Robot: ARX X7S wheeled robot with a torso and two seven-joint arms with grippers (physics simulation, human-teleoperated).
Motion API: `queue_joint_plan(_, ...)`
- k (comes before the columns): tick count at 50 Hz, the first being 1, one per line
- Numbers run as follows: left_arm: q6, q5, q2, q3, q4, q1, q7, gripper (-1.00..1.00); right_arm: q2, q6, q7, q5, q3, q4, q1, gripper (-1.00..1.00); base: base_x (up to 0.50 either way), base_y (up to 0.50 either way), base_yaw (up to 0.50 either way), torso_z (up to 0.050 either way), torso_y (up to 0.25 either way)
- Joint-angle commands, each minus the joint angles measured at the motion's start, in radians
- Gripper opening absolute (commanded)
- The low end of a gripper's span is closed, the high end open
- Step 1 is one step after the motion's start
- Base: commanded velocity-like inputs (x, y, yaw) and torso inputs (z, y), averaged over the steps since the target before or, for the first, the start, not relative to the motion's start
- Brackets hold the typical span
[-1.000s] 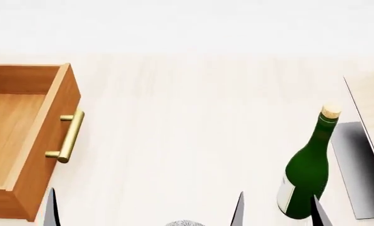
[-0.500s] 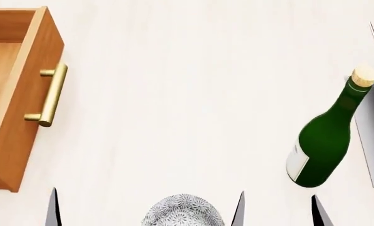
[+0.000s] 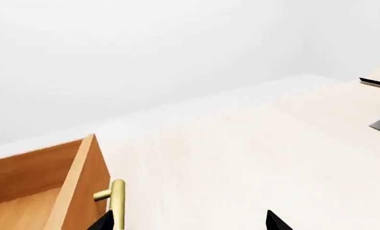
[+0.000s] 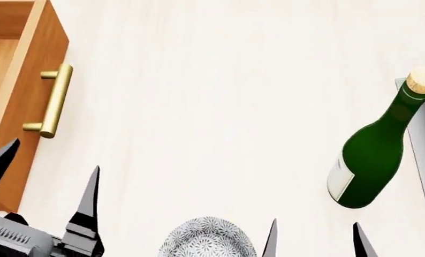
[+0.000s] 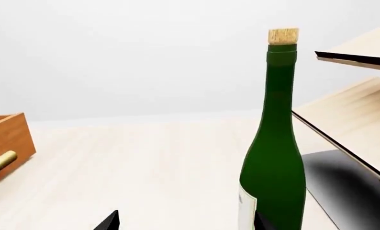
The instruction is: Put the bowl on top of the cabinet.
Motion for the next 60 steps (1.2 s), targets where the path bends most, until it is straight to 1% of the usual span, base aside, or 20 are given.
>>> queue_joint_plan(1,-0.312,-0.059,-0.032,0.059,0.097,-0.300,0.135,1.00,-0.014,0.000,-0.018,-0.022,0.021,-0.005,-0.004,1.00,0.00,0.00,0.00,0.000,0.000)
queue_joint_plan(2,-0.305,-0.025,-0.060,0.126,0.097,-0.334,0.161,1.00,-0.014,0.001,-0.018,-0.023,0.020,-0.005,-0.003,1.00,0.00,0.00,0.00,0.000,0.000)
queue_joint_plan(5,-0.327,0.026,-0.076,0.213,0.082,-0.382,0.169,1.00,-0.012,-0.002,-0.018,-0.024,0.017,-0.003,-0.003,1.00,0.00,0.00,0.00,0.000,0.000)
queue_joint_plan(6,-0.311,0.069,-0.098,0.292,0.065,-0.410,0.191,1.00,-0.011,-0.003,-0.019,-0.025,0.016,-0.003,-0.004,1.00,0.00,0.00,0.00,0.000,0.000)
queue_joint_plan(9,-0.304,0.101,-0.116,0.370,0.051,-0.436,0.221,1.00,-0.009,-0.006,-0.018,-0.025,0.014,-0.004,-0.005,1.00,0.00,0.00,0.00,0.000,0.000)
queue_joint_plan(12,-0.325,0.090,-0.124,0.433,0.044,-0.473,0.285,1.00,-0.007,-0.008,-0.018,-0.024,0.014,-0.004,-0.006,1.00,0.00,0.00,0.00,0.000,0.000)
queue_joint_plan(15,-0.335,0.079,-0.122,0.469,0.014,-0.504,0.331,1.00,-0.005,-0.008,-0.017,-0.024,0.012,-0.006,-0.006,1.00,0.00,0.00,0.00,0.000,0.000)
queue_joint_plan(16,-0.337,0.063,-0.114,0.485,-0.026,-0.520,0.365,1.00,-0.005,-0.007,-0.017,-0.024,0.011,-0.006,-0.006,1.00,0.00,0.00,0.00,0.000,0.000)
queue_joint_plan(17,-0.336,0.063,-0.114,0.486,-0.027,-0.521,0.365,1.00,-0.004,-0.007,-0.017,-0.023,0.010,-0.006,-0.006,1.00,0.00,0.00,0.00,0.000,0.000)
queue_joint_plan(18,-0.349,0.038,-0.104,0.506,-0.067,-0.538,0.411,1.00,-0.003,-0.006,-0.017,-0.025,0.008,-0.006,-0.006,1.00,0.00,0.00,0.00,0.000,0.000)
queue_joint_plan(19,-0.363,0.013,-0.095,0.502,-0.080,-0.541,0.432,1.00,-0.003,-0.006,-0.017,-0.025,0.008,-0.007,-0.006,1.00,0.00,0.00,0.00,0.000,0.000)
queue_joint_plan(20,-0.381,0.019,-0.092,0.542,-0.109,-0.565,0.460,1.00,-0.002,-0.007,-0.016,-0.025,0.008,-0.006,-0.005,1.00,0.00,0.00,0.00,0.000,0.000)
queue_joint_plan(21,-0.368,0.026,-0.094,0.555,-0.116,-0.570,0.466,1.00,-0.001,-0.007,-0.015,-0.024,0.008,-0.007,-0.005,1.00,0.00,0.00,0.00,0.000,0.000)
queue_joint_plan(23,-0.405,0.020,-0.095,0.588,-0.121,-0.598,0.501,1.00,0.000,-0.007,-0.014,-0.023,0.007,-0.005,-0.003,1.00,0.00,0.00,0.00,0.000,0.000)
queue_joint_plan(30,-0.443,0.063,-0.092,0.697,-0.168,-0.653,0.540,1.00,0.006,-0.012,-0.013,-0.023,0.002,-0.007,-0.007,1.00,0.00,0.00,0.00,0.000,0.000)
queue_joint_plan(33,-0.398,0.092,-0.097,0.741,-0.202,-0.650,0.540,1.00,0.009,-0.012,-0.012,-0.019,0.002,-0.007,-0.006,1.00,0.00,0.00,0.00,0.000,0.000)
queue_joint_plan(42,-0.380,0.122,-0.077,0.782,-0.271,-0.685,0.549,1.00,0.016,-0.012,-0.009,-0.011,0.001,-0.010,-0.006,1.00,0.00,0.00,0.00,0.000,0.000)
queue_joint_plan(47,-0.386,0.116,-0.071,0.773,-0.284,-0.703,0.558,1.00,0.019,-0.011,-0.006,-0.007,0.000,-0.012,-0.005,1.00,0.00,0.00,0.00,0.000,0.000)
queue_joint_plan(54,-0.337,0.113,-0.061,0.750,-0.371,-0.731,0.566,1.00,0.022,-0.011,-0.004,-0.004,-0.001,-0.011,-0.005,1.00,0.00,0.00,0.00,0.000,-0.006)
queue_joint_plan(60,-0.333,0.110,-0.059,0.748,-0.391,-0.731,0.568,1.00,0.023,-0.013,-0.003,-0.005,-0.005,-0.007,-0.004,1.00,0.00,0.00,0.00,0.000,-0.005)
